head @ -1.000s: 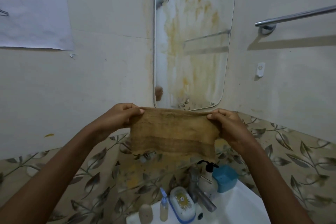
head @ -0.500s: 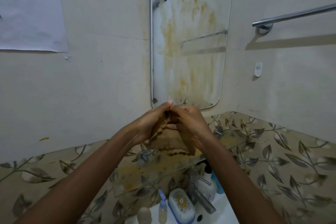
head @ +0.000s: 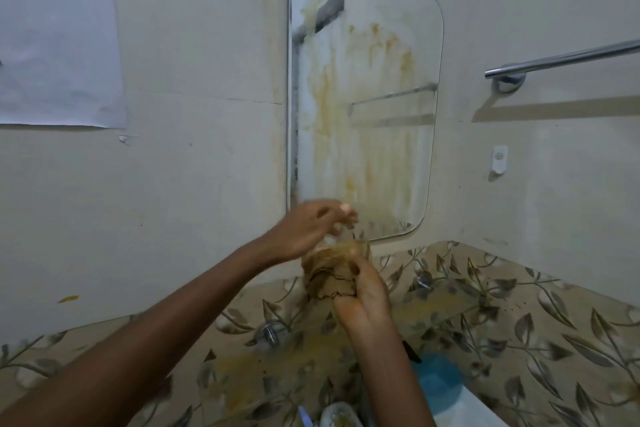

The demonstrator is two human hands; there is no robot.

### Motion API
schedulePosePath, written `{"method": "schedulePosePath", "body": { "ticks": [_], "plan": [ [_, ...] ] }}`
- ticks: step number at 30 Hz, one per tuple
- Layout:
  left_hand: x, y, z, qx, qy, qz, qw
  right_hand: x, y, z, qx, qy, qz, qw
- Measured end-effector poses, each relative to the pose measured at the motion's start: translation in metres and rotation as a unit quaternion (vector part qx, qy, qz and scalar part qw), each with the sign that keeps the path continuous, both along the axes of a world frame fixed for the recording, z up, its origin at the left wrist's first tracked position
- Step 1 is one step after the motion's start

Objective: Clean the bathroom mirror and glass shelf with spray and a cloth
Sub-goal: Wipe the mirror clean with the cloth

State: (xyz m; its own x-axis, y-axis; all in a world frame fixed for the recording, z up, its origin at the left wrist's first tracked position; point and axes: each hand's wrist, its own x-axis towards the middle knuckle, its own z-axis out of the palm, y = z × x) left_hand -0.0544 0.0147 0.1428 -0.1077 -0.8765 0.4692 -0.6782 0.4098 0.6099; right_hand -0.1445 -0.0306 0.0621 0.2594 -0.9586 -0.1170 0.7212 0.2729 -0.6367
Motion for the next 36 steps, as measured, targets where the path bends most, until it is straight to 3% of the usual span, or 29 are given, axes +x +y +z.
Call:
{"method": "schedulePosePath", "body": {
  "ticks": [2,4,6,9,11,13,15,16,18,23,28,33,36],
  "plan": [
    [0.022,-0.013,0.022,-0.196,-0.133,0.133,0.962,0.004,-0.01,0.0,0.013,0.001,-0.066,0.998],
    [0.054,-0.03,0.048,-0.309,-0.309,0.271,0.857,0.009,-0.006,0.015,-0.057,0.044,-0.168,0.983],
    [0.081,-0.041,0.071,-0.308,-0.421,0.332,0.786,0.022,-0.003,0.026,-0.172,0.08,-0.216,0.958],
    [0.11,-0.054,0.089,-0.305,-0.519,0.357,0.714,0.06,-0.013,0.02,-0.306,0.179,-0.218,0.909],
    [0.117,-0.059,0.09,-0.313,-0.543,0.367,0.687,0.087,-0.024,0.002,-0.412,0.292,-0.234,0.831],
    [0.12,-0.062,0.086,-0.32,-0.552,0.378,0.671,0.109,-0.036,-0.019,-0.485,0.417,-0.265,0.722],
    [0.122,-0.066,0.084,-0.335,-0.559,0.39,0.651,0.12,-0.052,-0.036,-0.504,0.487,-0.326,0.635],
    [0.123,-0.068,0.083,-0.346,-0.559,0.393,0.643,0.12,-0.062,-0.041,-0.499,0.499,-0.355,0.614],
    [0.124,-0.069,0.082,-0.36,-0.555,0.399,0.635,0.111,-0.09,-0.045,-0.468,0.493,-0.39,0.621],
    [0.126,-0.072,0.082,-0.38,-0.556,0.406,0.618,0.039,-0.172,-0.027,-0.344,0.454,-0.392,0.722],
    [0.126,-0.072,0.081,-0.388,-0.555,0.405,0.615,-0.028,-0.243,0.014,-0.233,0.397,-0.384,0.801],
    [0.124,-0.071,0.08,-0.392,-0.55,0.405,0.616,-0.027,-0.237,0.026,-0.218,0.372,-0.368,0.824],
    [0.125,-0.071,0.081,-0.397,-0.548,0.402,0.616,0.007,-0.193,0.026,-0.287,0.386,-0.366,0.797]
  ]
}}
